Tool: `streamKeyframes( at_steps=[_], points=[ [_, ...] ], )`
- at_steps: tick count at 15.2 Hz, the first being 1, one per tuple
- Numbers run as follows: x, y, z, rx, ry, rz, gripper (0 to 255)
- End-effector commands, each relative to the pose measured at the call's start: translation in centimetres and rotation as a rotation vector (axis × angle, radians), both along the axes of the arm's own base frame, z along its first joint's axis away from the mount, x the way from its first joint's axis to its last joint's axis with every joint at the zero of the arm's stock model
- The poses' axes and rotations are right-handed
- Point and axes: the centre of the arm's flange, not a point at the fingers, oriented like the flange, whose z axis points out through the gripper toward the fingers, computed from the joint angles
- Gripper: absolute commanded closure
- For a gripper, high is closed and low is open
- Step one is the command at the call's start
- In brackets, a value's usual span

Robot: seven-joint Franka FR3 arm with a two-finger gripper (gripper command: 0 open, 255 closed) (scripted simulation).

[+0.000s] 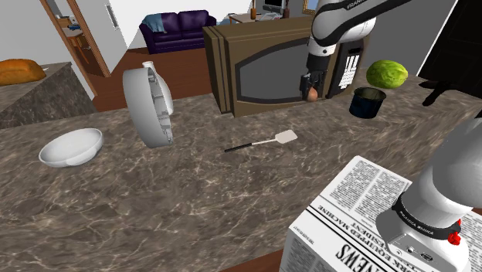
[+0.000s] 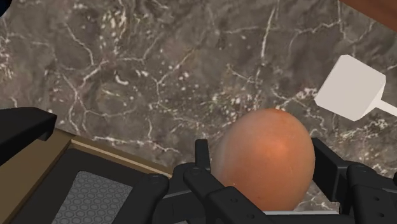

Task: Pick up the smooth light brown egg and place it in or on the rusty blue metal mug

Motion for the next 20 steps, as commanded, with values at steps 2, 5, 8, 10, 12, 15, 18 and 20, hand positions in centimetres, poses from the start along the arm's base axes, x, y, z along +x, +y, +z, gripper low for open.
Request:
streamKeyframes(
  at_steps=[2,5,8,10,12,15,18,20],
  points=[
    [0.0,-0.2,1.8,-0.001,-0.006,0.0,255],
    [0.0,-0.2,3.4,-0.001,-0.006,0.0,255],
    [0.0,-0.2,5.0,-0.001,-0.006,0.0,255],
    [0.0,-0.2,6.1,-0.001,-0.006,0.0,255],
    [-0.6,-1.3,6.4,-0.001,-0.006,0.0,255],
    [-2.5,-4.8,6.4,-0.001,-0.006,0.0,255],
    [-4.4,-8.3,6.5,-0.001,-0.006,0.0,255],
    [-5.6,-10.6,6.5,-0.001,-0.006,0.0,255]
  ],
)
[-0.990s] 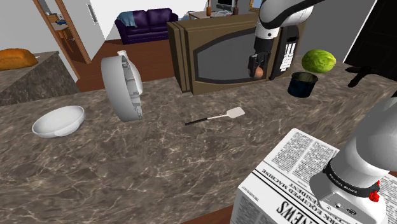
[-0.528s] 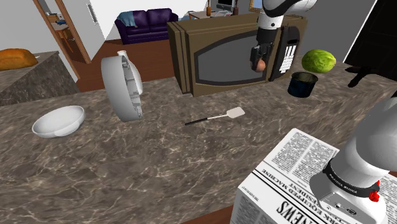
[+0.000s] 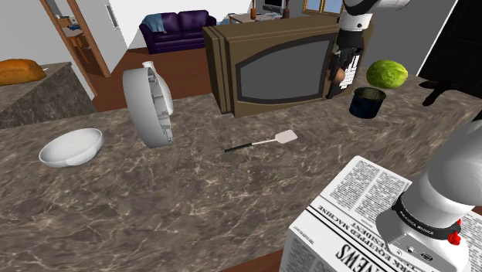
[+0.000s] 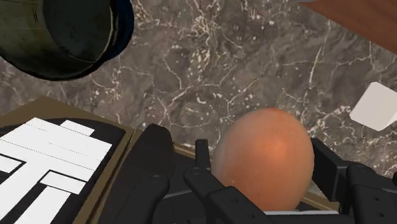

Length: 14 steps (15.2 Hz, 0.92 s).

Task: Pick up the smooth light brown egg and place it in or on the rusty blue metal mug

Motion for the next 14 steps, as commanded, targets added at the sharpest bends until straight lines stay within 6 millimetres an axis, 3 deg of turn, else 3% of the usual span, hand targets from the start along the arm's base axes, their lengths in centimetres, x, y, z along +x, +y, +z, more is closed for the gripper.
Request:
streamKeyframes(
  at_steps=[1,14],
  points=[
    [-1.5,-2.6,-0.1,0.0,0.0,0.001,255],
    [-9.8,-18.1,0.0,0.0,0.0,0.001,255]
  ],
)
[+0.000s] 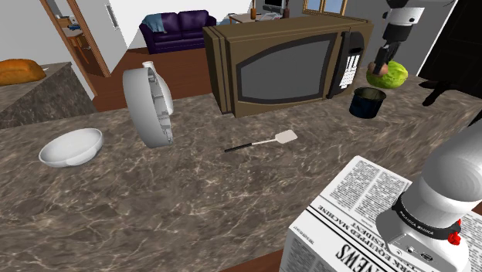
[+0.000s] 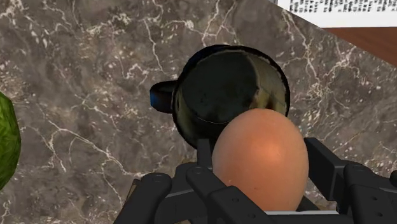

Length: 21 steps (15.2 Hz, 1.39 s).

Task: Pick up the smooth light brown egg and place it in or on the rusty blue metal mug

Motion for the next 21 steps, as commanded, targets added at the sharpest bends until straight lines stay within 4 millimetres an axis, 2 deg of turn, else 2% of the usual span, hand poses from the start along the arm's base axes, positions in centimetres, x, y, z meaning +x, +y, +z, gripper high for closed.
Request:
streamKeyframes(
  at_steps=[1,13,21],
  points=[
    [-0.6,-1.2,-0.6,-0.001,0.0,0.002,255],
    [-0.6,-1.2,-6.9,-0.001,0.0,0.002,255],
    [-0.6,-1.2,-7.2,-0.001,0.0,0.002,255]
  ],
)
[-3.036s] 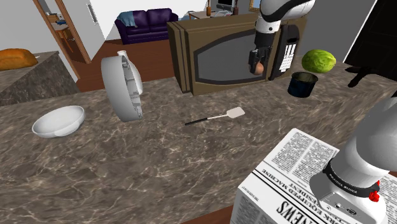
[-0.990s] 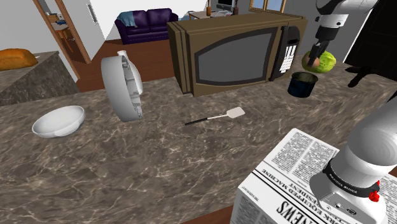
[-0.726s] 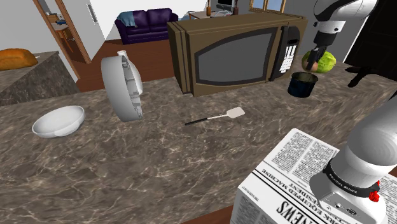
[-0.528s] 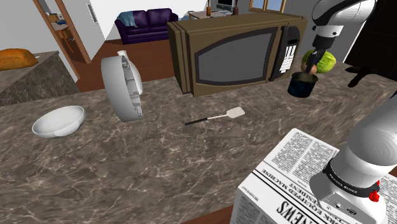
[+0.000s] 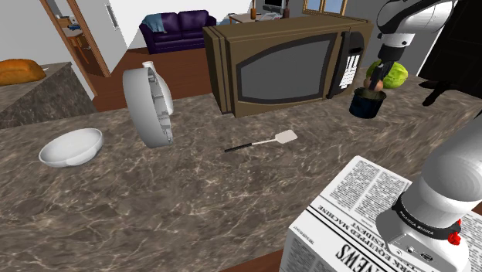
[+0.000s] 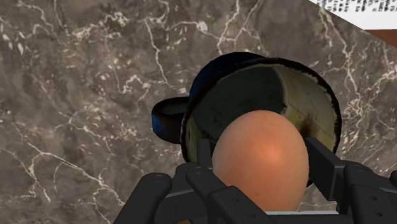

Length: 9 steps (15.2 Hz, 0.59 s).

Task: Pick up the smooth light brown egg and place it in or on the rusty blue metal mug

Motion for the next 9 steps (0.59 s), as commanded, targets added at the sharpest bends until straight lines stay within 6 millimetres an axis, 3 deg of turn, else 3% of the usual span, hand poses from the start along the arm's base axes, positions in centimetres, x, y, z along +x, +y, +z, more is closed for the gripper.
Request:
streamKeyframes(
  at_steps=[1,2,7,9],
  points=[
    [-0.2,-0.1,-0.2,0.003,0.006,-0.002,255],
    [-0.1,-0.1,-0.2,0.003,0.006,-0.002,0],
    [-0.2,-0.1,-0.2,0.003,0.006,-0.002,0],
    [-0.3,-0.2,2.4,0.003,0.006,-0.002,0]
  ],
)
